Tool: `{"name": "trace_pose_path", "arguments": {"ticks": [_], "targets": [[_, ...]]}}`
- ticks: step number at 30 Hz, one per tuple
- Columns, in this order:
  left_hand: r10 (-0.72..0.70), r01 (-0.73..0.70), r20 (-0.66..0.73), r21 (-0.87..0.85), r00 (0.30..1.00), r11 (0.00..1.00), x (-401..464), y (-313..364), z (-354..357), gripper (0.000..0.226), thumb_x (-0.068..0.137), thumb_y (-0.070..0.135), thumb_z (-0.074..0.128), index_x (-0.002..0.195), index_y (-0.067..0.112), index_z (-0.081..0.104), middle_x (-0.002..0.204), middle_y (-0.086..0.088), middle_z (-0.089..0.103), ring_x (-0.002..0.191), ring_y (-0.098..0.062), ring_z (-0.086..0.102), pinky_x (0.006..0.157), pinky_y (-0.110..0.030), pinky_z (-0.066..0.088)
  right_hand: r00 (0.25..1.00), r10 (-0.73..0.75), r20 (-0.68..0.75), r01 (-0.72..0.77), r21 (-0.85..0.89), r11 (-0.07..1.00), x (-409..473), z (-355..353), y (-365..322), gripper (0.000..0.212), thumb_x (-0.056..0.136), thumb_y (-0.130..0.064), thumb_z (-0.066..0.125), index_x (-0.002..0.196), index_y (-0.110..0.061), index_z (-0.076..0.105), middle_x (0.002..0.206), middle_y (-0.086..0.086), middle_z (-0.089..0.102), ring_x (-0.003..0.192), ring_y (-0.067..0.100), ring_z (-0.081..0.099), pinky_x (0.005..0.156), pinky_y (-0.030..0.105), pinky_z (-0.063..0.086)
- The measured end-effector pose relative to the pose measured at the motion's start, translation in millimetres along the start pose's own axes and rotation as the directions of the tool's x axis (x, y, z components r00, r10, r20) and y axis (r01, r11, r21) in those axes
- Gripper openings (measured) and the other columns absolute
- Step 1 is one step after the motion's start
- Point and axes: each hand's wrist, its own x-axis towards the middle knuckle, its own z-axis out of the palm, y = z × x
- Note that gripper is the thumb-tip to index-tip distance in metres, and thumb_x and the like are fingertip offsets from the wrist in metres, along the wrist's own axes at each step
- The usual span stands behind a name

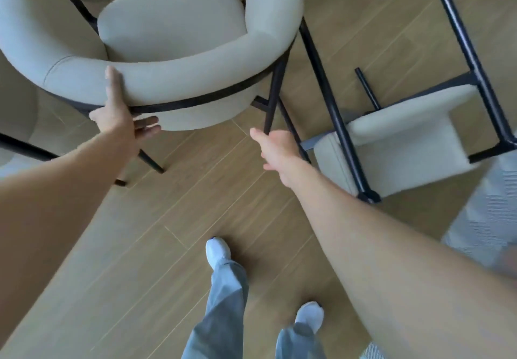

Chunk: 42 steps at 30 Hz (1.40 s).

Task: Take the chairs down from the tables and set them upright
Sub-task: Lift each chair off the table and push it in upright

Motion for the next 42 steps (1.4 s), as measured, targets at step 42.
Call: {"name": "trace_pose_path", "arguments": {"ticks": [42], "targets": [[-0.414, -0.018, 0.409, 0.729, 0.813, 0.684, -292.6, -439.6, 411.0, 0.013, 0.095, 0.012, 0.059, 0.093, 0.0, 0.063, 0.077, -0.017, 0.068, 0.059, -0.03, 0.069, 0.055, -0.041, 0.062, 0.989, 0.12, 0.089, -0.099, -0.211, 0.973, 161.2, -423.4, 321.4, 0.032, 0.089, -0.027, 0.062, 0.117, -0.013, 0.065, 0.113, 0.007, 0.071, 0.105, 0.03, 0.069, 0.094, 0.049, 0.056]]}}
